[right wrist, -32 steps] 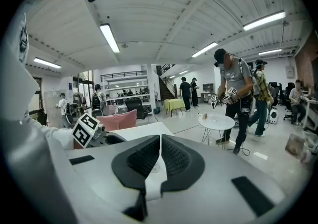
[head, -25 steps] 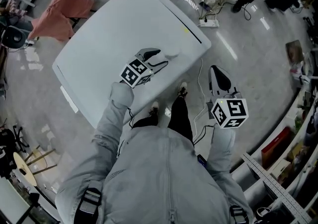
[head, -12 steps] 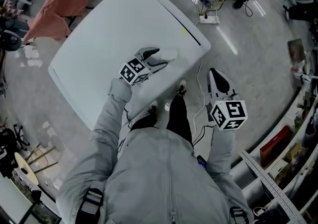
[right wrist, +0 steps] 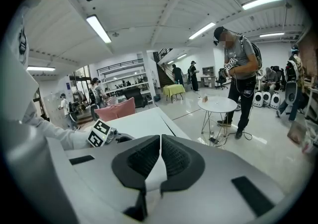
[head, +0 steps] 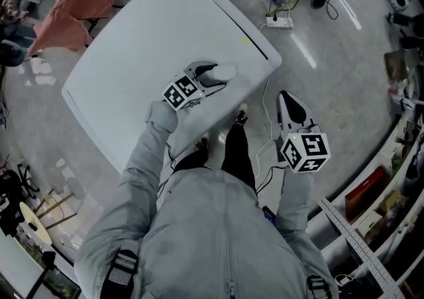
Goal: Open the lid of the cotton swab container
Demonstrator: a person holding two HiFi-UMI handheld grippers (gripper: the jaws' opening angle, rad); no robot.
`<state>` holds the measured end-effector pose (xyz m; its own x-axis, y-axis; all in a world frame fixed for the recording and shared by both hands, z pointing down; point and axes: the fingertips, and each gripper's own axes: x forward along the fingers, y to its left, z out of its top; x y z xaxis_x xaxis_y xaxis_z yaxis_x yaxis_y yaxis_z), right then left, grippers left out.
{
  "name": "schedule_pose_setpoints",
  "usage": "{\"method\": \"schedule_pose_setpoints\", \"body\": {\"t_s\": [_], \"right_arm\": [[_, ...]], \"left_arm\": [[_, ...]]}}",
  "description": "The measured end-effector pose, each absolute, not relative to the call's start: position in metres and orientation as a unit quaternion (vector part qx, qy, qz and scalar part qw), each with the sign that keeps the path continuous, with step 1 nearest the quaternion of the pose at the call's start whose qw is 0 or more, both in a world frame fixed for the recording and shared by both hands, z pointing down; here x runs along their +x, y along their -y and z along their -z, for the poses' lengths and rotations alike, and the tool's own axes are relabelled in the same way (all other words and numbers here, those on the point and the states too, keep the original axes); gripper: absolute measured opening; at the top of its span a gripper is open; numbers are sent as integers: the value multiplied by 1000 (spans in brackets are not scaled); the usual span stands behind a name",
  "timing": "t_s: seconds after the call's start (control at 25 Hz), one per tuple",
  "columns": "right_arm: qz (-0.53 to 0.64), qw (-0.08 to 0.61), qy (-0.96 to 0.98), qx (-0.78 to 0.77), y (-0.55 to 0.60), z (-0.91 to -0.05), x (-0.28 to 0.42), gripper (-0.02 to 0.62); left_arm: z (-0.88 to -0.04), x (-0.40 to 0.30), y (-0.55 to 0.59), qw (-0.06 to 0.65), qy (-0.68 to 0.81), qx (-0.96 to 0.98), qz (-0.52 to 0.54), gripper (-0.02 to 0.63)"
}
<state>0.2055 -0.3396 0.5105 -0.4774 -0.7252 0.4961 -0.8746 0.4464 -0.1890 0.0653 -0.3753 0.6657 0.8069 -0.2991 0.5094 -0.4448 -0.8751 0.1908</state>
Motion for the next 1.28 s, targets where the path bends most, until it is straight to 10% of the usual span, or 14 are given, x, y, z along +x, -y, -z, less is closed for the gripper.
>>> {"method": "schedule_pose_setpoints", "body": {"t_s": [1.28], "right_arm": [[-168, 126, 837, 506, 264, -452, 202, 38]], "left_arm": [[-600, 61, 313, 147, 233, 935, -225, 239]]}}
